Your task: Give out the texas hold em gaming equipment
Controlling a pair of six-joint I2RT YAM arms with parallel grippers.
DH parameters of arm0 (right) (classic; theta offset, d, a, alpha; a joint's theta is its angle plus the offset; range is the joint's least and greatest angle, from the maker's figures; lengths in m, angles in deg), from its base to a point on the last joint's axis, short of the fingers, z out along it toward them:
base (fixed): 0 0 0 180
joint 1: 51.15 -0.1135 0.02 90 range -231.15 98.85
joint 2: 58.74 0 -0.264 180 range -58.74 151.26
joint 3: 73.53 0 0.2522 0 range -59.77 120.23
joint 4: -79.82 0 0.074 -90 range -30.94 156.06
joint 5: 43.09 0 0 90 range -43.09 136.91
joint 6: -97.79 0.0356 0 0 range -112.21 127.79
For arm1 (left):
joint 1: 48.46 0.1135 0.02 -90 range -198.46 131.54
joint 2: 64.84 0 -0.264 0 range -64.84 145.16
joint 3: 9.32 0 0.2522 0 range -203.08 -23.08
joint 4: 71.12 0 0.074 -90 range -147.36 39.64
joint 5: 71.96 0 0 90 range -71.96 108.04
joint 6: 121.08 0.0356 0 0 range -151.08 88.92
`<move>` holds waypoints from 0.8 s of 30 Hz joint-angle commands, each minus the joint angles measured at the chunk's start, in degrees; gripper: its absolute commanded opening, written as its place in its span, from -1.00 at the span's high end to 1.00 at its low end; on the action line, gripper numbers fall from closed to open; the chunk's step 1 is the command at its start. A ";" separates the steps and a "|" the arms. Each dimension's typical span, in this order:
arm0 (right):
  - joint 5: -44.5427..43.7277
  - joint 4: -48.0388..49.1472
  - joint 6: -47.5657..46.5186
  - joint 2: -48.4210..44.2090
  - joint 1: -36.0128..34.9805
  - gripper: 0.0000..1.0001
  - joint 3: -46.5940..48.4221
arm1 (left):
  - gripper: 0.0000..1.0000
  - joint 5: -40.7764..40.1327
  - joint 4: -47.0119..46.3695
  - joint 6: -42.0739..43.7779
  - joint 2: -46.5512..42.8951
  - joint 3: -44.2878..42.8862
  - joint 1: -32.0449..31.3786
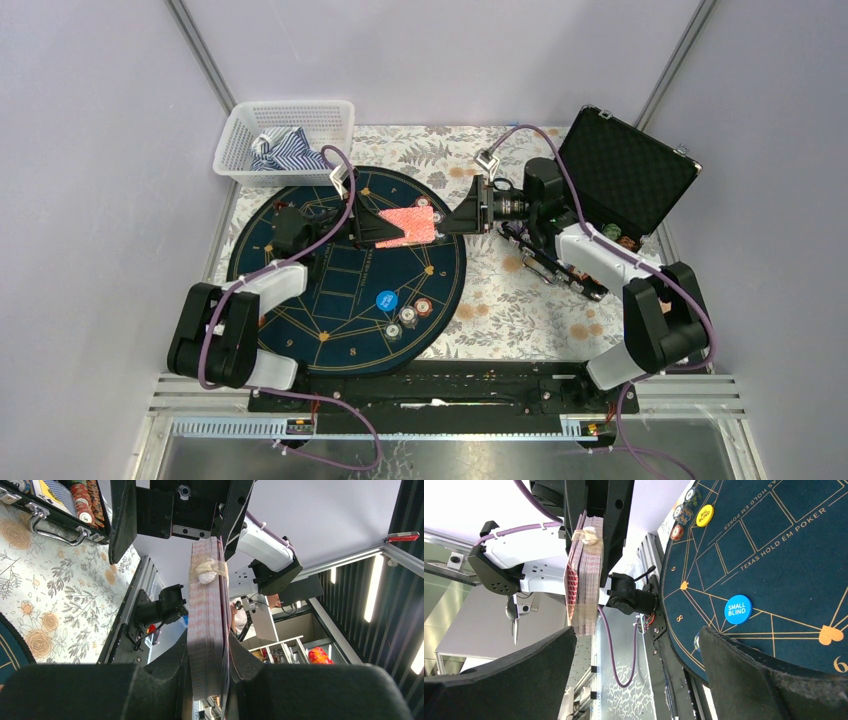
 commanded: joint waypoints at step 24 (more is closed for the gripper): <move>2.48 8.63 5.01 3.46 -3.62 -0.99 1.66 | 1.00 -2.55 -5.53 -0.08 1.21 -0.15 -1.33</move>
